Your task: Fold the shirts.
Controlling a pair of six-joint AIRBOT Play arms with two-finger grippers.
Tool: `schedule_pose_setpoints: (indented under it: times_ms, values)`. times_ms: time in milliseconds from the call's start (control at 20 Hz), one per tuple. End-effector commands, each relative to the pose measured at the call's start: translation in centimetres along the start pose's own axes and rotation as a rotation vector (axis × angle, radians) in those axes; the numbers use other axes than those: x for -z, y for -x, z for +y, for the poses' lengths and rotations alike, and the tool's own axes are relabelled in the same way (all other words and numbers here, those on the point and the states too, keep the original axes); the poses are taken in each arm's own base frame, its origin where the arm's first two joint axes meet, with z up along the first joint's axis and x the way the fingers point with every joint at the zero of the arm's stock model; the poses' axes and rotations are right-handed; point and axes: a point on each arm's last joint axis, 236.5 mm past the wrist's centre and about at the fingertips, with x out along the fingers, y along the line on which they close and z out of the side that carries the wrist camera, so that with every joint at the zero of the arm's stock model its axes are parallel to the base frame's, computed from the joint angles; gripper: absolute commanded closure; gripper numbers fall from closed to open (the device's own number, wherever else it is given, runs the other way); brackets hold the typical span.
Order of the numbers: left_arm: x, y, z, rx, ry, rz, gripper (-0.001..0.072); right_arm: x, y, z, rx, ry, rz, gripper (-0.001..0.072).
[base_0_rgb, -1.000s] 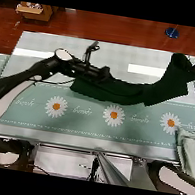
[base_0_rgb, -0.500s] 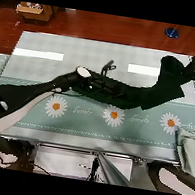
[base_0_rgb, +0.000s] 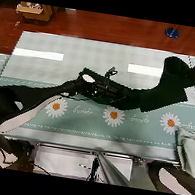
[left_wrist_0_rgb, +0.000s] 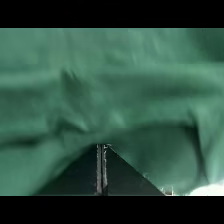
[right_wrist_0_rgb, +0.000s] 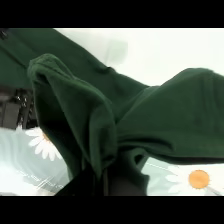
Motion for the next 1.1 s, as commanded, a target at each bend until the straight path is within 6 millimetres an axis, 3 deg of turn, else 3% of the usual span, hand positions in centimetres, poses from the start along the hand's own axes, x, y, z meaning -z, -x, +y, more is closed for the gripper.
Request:
schedule_pose_setpoints:
  times_ms: [0,250,350,450,600,750,900,1050]
  values:
    - [0.1,-0.8,0.1,0.003,0.000,-0.003,0.0688,0.3,1.1,-0.1,0.027,0.011,-0.024,0.0688]
    - [4.3,-4.4,-3.2,0.046,-0.066,0.087,0.0688,0.3,1.2,0.1,0.023,0.013,-0.028,0.0689]
    - [3.3,-4.4,-4.1,0.057,-0.082,0.064,0.0689,0.3,1.2,0.1,0.022,0.013,-0.028,0.0688]
    - [0.9,-2.5,-4.7,0.076,-0.087,0.030,0.0690,0.3,1.2,0.5,0.007,0.006,-0.030,0.0688]
    - [-4.0,3.8,-5.0,0.052,-0.188,-0.019,0.0691,0.0,1.0,2.2,-0.068,0.005,-0.039,0.0689]
    - [-9.1,12.9,-5.0,-0.045,-0.276,-0.123,0.0692,0.4,-0.6,2.9,-0.126,-0.020,-0.010,0.0689]
    - [-12.9,23.7,-7.2,-0.083,-0.339,-0.287,0.0691,0.6,-4.1,4.4,-0.163,-0.012,0.011,0.0689]
    - [-14.2,33.8,-10.5,-0.095,-0.400,-0.466,0.0691,0.0,-9.2,8.3,-0.212,0.026,-0.011,0.0688]
